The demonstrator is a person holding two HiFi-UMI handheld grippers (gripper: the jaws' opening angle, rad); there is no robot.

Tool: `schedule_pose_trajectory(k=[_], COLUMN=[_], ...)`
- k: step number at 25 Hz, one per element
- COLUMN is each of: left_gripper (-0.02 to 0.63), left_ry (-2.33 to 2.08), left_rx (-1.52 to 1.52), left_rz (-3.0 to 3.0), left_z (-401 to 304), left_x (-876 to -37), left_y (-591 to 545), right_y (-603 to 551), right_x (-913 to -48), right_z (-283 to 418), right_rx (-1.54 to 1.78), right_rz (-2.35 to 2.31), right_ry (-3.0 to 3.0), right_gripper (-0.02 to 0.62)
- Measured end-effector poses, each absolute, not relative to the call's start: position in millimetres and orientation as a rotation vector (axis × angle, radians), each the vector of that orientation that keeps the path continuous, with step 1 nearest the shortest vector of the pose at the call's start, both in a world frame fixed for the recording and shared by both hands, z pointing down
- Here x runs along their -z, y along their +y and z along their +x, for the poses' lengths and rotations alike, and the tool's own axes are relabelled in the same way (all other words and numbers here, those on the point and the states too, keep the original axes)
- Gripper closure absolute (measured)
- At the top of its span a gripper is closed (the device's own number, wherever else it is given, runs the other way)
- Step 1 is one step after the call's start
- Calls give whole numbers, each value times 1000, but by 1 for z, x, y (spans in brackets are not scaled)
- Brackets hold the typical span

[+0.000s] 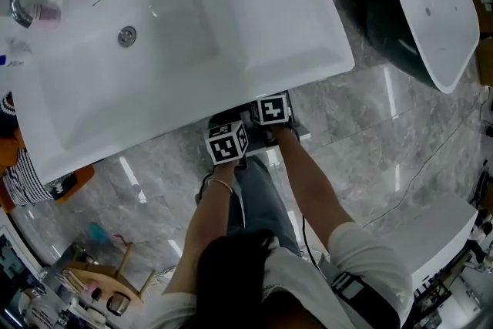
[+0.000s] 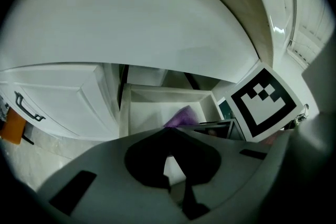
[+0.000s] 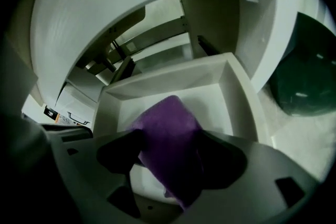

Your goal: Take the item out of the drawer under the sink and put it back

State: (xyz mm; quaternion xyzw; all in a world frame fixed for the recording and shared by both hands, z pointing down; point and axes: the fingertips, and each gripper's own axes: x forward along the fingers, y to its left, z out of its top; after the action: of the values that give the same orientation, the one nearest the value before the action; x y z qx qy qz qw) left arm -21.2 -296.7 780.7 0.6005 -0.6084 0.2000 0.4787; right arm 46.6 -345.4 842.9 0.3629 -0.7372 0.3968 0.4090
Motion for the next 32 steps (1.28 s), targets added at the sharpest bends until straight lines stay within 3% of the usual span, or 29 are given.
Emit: schedule_pose_trajectory(k=[9, 14, 18, 32], left_gripper=[603, 603, 603, 603], left_ry=[-1492, -1486, -1470, -1470], left_rx=[-473, -468, -469, -431], left_rz=[1441, 1448, 1456, 1503], left_z=[-27, -27, -27, -27], left_x=[-790, -789, -787, -745], left_y=[-298, -297, -293, -279], right_y=[-347, -351, -348, -331], right_x=[-859, -861, -860, -799], right_z=[51, 63, 64, 67], right_rx=[-854, -819, -829, -915], right_rz=[916, 937, 951, 1020], right_ry=[-1838, -1772, -1770, -1867], right_gripper=[264, 437, 489, 500])
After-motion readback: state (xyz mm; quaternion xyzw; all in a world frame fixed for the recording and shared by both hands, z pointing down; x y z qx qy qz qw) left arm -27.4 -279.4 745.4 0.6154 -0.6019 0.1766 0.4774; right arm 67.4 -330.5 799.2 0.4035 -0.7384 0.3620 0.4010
